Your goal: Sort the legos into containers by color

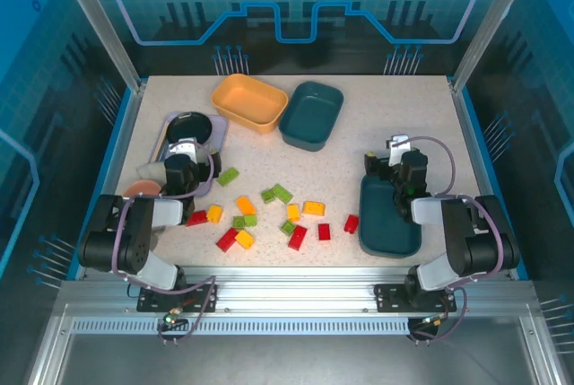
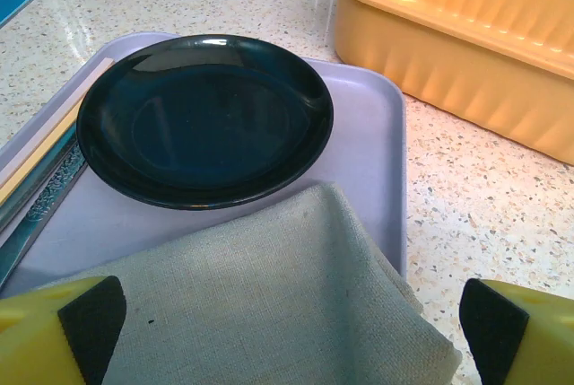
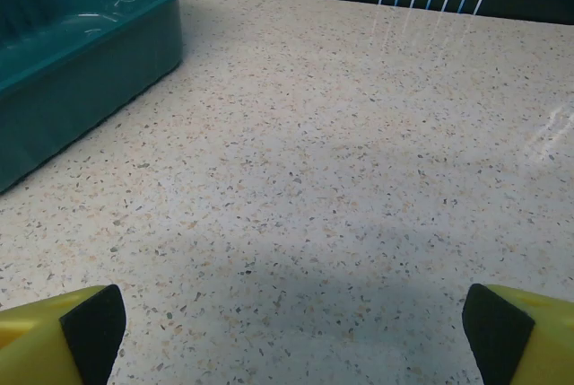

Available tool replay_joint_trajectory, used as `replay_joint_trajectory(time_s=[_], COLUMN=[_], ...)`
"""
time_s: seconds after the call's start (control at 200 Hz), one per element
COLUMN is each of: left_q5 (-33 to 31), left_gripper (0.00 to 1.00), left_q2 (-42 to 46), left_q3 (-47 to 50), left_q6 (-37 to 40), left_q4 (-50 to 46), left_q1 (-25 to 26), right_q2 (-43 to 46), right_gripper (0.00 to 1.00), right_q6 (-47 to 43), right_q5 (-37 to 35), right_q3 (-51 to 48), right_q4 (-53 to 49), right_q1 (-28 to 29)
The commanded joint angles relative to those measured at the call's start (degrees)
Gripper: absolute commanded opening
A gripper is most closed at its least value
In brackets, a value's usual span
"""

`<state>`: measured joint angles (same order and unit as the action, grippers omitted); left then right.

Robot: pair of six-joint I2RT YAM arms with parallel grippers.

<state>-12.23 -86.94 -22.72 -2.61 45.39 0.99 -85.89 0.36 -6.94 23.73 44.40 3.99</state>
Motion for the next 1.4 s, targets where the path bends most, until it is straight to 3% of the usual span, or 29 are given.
replay_joint_trajectory(time_s=[0.0, 0.705, 0.75, 0.805, 0.935, 0.98, 1.055, 1.085, 1.105, 1.14, 1.185, 1.26, 1.395], left_q5=[-0.43, 0.7, 0.5, -6.48, -11.93, -16.52, -21.76, -23.32, -21.7, -12.91, -2.3, 1.34, 6.86], left_gripper=[0.99, 0.99, 0.99, 0.99, 0.99, 0.99, 0.99, 0.99, 0.99, 0.99, 0.99, 0.99, 0.85], left_q2=[0.24, 0.57, 4.23, 8.84, 16.96, 16.9, 11.45, 7.69, 5.2, 1.07, -4.77, -14.43, -30.5], left_q3=[0.04, -0.4, -3.39, -9.52, -18.12, -26.26, -44.66, -52.75, -56.53, -60.67, -67.63, -79.68, -98.02], left_q6=[-0.02, 0.72, 2.39, 3.29, -1.3, -11.71, -39.24, -49.94, -52.41, -48.51, -45.49, -46.22, -45.62], left_q4=[1.54, 1.16, -7.86, -20.55, -24.37, -34.89, -69.23, -82.15, -85.67, -85.25, -85.68, -93.18, -101.76], left_q1=[0.32, 0.26, 1.71, 5.3, 11.71, 12.34, 11.4, 10.85, 10.25, 8.39, 7.16, 7.74, 8.3], right_q2=[-0.25, -0.04, 4.0, 8.84, 19.47, 19.41, 14.68, 12.3, 10.61, 8.4, 6.23, 4.96, 4.98], right_gripper=[1.0, 1.0, 1.0, 1.0, 1.0, 1.0, 1.0, 0.99, 1.0, 0.96, 0.9, 0.86, 0.6], right_q6=[0.21, 0.11, 0.29, 1.28, 5.49, 18.53, 44.09, 46.47, 44.27, 40.92, 40.5, 40.35, 45.0], right_q5=[0.54, -0.86, -6.19, -9.74, -12.72, -17.1, -19.8, -16.23, -10.5, -2.19, -3.41, -4.16, 4.06], right_q3=[0.26, 0.53, 3.85, 10.16, 20.8, 30.53, 47.49, 51.25, 52.46, 54.18, 56.99, 57.23, 50.75], right_q4=[0.33, 0.21, -9.77, -21.01, -24.9, -38.97, -74.98, -81.2, -81.34, -81.68, -86.66, -90.04, -93.61], right_q1=[-0.48, -0.17, 1.44, 2.25, 3.92, 2.95, -0.53, -2.19, -3.28, -3.82, -0.92, 4.06, 7.34])
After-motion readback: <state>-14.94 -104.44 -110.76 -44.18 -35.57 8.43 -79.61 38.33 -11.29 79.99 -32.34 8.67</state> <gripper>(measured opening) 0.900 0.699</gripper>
